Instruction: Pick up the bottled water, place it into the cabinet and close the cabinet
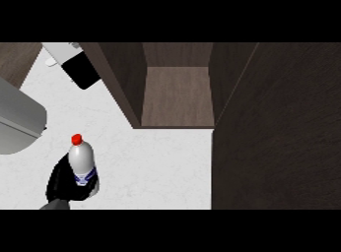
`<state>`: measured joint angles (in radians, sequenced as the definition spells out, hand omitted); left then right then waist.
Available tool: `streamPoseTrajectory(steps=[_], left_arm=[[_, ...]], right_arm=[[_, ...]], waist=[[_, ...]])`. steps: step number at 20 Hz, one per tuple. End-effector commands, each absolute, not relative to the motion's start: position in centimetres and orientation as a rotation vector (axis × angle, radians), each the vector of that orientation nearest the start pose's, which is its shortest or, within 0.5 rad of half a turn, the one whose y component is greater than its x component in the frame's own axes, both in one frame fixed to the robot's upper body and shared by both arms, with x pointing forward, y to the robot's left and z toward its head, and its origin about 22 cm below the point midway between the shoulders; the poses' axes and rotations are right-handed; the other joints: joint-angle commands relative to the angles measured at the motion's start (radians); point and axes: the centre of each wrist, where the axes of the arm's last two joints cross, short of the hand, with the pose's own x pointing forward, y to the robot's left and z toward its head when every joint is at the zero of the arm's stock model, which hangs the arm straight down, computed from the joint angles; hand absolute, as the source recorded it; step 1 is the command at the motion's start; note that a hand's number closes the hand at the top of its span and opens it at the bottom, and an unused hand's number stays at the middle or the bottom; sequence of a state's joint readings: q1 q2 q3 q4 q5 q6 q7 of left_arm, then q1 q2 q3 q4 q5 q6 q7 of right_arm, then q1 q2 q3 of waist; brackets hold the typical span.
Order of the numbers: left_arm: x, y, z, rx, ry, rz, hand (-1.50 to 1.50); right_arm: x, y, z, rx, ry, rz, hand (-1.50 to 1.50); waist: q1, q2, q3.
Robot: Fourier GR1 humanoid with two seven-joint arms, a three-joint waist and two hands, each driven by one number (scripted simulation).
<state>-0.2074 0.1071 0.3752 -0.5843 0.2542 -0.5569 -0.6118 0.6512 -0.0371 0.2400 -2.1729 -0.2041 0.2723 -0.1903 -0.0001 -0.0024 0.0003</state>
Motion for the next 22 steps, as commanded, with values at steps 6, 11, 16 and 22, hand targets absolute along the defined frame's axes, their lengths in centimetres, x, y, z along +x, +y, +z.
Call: streamPoseTrajectory(steps=[6, 11, 16, 22], left_arm=[[21.2, 28.4, -14.3, -0.475, -1.578, 0.481, 1.5], [21.6, 29.2, -12.2, -0.46, -1.564, 0.421, 1.5], [22.8, 25.7, -7.3, -0.499, -1.555, 0.371, 1.5], [23.6, 20.3, -4.0, -0.472, -1.629, 0.319, 1.5]], right_arm=[[10.3, -21.8, 4.5, 0.39, -1.781, -0.022, -1.5], [8.8, -22.7, 5.5, 0.41, -1.77, -0.001, -1.5], [9.5, -21.8, 4.2, 0.398, -1.776, -0.031, -1.5], [10.4, -20.0, 5.6, 0.415, -1.78, -0.028, -1.5]], waist=[[0.008, -0.002, 0.001], [-0.002, 0.0, 0.0], [0.002, -0.002, 0.001], [-0.001, 0.0, 0.0]])
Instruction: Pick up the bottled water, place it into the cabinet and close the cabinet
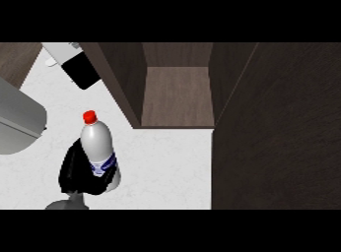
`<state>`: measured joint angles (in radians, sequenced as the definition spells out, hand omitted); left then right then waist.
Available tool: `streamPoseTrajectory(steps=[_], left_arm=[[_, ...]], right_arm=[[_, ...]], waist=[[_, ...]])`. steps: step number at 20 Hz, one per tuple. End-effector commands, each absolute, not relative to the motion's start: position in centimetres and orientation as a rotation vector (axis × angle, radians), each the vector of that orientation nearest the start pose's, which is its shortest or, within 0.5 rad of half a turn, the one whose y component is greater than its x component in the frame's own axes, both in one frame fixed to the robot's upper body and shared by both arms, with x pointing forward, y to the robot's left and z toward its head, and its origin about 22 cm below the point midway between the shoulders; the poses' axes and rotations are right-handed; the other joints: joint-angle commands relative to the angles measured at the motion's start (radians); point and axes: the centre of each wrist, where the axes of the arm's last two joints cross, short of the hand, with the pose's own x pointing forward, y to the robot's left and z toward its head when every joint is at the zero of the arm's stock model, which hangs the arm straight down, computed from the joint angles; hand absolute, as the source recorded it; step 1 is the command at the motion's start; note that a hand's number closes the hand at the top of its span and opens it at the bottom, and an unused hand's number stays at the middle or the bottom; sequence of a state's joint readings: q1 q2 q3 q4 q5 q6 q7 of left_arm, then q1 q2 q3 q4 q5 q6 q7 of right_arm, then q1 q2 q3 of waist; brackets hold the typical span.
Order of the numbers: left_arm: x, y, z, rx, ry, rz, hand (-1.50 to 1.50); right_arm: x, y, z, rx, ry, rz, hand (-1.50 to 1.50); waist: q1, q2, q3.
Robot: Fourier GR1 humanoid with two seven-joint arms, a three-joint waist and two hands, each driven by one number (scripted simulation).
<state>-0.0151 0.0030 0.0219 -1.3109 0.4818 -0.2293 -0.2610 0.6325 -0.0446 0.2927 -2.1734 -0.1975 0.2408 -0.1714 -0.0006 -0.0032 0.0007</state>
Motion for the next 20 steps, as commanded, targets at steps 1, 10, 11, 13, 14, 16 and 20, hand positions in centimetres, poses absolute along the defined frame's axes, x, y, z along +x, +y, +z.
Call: streamPoseTrajectory(steps=[1, 10, 11, 13, 14, 16, 20], left_arm=[[26.2, 19.8, -2.6, -0.452, -1.647, 0.303, 1.5], [29.5, 13.9, 3.3, -0.388, -1.681, 0.233, 1.5], [29.7, 13.0, 2.7, -0.374, -1.665, 0.217, 1.5], [32.1, 13.3, 3.5, -0.36, -1.678, 0.22, 1.5], [32.7, 11.2, 3.8, -0.335, -1.689, 0.201, 1.5], [32.6, 12.1, 5.9, -0.274, -1.72, 0.156, 1.5], [34.2, 8.4, 6.8, -0.197, -1.736, 0.099, 1.5]], right_arm=[[10.5, -22.5, 4.3, 0.421, -1.759, -0.024, -1.5], [10.8, -23.3, 4.9, 0.427, -1.785, -0.032, -1.5], [10.5, -21.1, 5.7, 0.437, -1.789, -0.025, -1.5], [9.6, -20.0, 4.8, 0.432, -1.767, -0.041, -1.5], [11.0, -20.7, 4.4, 0.432, -1.77, -0.027, -1.5], [11.7, -22.1, 4.3, 0.415, -1.771, -0.036, -1.5], [10.2, -22.7, 4.6, 0.441, -1.764, -0.04, -1.5]], waist=[[-0.005, 0.002, 0.0], [-0.009, 0.002, 0.0], [-0.01, 0.003, -0.001], [-0.015, 0.003, -0.001], [-0.018, 0.005, -0.001], [-0.005, 0.003, 0.0], [-0.021, 0.003, 0.0]])
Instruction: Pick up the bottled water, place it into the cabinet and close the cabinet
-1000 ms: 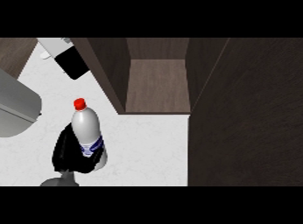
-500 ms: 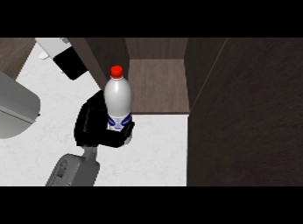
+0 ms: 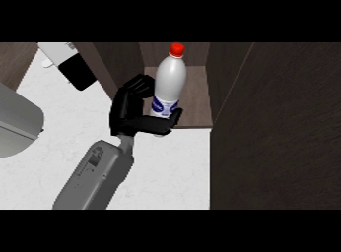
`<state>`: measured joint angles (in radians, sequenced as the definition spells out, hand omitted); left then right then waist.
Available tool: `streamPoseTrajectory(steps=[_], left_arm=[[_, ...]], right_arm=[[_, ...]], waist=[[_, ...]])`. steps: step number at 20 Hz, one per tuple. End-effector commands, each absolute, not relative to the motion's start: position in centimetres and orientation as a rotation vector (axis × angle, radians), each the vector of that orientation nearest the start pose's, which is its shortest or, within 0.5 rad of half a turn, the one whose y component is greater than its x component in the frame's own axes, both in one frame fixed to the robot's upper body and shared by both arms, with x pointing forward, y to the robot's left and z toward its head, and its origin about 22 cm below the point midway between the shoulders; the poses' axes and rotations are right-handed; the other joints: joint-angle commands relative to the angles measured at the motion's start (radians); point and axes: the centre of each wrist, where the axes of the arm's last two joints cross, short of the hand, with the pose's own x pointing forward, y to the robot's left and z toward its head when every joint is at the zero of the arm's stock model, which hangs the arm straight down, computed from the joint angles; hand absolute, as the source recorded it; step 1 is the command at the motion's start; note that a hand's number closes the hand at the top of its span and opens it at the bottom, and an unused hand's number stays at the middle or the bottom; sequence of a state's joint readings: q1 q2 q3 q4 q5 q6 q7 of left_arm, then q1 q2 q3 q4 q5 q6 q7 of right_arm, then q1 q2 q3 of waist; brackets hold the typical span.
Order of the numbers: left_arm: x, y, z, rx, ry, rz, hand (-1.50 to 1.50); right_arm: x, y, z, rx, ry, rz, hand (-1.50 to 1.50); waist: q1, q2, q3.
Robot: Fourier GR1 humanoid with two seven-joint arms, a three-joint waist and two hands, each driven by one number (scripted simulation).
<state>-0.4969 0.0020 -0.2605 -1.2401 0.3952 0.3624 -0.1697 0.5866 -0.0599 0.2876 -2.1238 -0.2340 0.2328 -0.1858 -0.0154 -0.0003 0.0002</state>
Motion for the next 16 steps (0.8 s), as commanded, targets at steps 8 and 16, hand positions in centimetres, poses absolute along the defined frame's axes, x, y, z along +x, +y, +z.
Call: streamPoseTrajectory(steps=[8, 16], left_arm=[[38.7, 6.2, 8.7, -0.046, -1.765, 0.073, 1.5], [42.7, 7.2, 8.0, 0.125, -1.724, 0.047, 1.5]], right_arm=[[11.2, -21.8, 3.7, 0.434, -1.776, -0.037, -1.5], [10.7, -21.6, 4.0, 0.477, -1.769, -0.02, -1.5]], waist=[[-0.012, 0.003, 0.0], [-0.03, 0.011, 0.0]])
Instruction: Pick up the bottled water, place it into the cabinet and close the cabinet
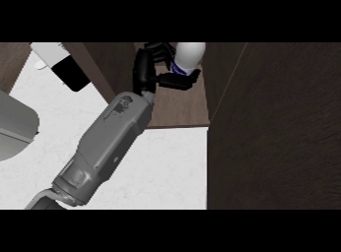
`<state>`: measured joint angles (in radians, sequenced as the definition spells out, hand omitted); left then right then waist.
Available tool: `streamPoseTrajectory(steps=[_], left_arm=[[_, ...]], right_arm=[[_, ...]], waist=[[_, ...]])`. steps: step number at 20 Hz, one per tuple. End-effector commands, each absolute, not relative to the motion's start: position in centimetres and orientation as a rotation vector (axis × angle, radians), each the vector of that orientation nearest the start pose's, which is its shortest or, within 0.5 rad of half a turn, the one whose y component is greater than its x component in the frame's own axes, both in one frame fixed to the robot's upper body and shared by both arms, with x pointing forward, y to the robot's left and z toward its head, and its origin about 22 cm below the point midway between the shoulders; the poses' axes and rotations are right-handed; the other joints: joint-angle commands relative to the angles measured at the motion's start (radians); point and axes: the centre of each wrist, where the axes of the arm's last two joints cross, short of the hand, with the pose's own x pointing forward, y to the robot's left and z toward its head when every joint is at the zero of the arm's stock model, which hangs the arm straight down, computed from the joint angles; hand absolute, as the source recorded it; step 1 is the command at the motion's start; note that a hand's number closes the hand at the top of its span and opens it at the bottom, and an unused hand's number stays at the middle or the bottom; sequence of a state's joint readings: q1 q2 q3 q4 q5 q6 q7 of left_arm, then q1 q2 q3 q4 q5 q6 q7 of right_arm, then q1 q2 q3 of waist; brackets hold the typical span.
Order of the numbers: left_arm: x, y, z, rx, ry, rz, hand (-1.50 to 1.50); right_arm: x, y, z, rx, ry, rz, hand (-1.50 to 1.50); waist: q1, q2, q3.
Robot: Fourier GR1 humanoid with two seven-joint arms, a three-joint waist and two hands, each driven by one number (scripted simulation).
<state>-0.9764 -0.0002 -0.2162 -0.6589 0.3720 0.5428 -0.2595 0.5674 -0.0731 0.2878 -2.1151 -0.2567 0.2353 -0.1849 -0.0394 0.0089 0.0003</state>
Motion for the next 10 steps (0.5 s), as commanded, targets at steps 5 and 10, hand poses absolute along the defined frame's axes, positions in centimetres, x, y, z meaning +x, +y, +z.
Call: streamPoseTrajectory(steps=[5, 10], left_arm=[[43.1, 7.9, 6.2, 0.233, -1.727, -0.009, 1.5], [43.6, 10.1, 5.1, 0.312, -1.722, -0.021, 1.5]], right_arm=[[11.9, -20.9, 3.9, 0.474, -1.768, -0.027, -1.5], [10.9, -20.6, 3.8, 0.477, -1.771, -0.008, -1.5]], waist=[[-0.012, 0.008, -0.001], [-0.01, 0.006, -0.001]])
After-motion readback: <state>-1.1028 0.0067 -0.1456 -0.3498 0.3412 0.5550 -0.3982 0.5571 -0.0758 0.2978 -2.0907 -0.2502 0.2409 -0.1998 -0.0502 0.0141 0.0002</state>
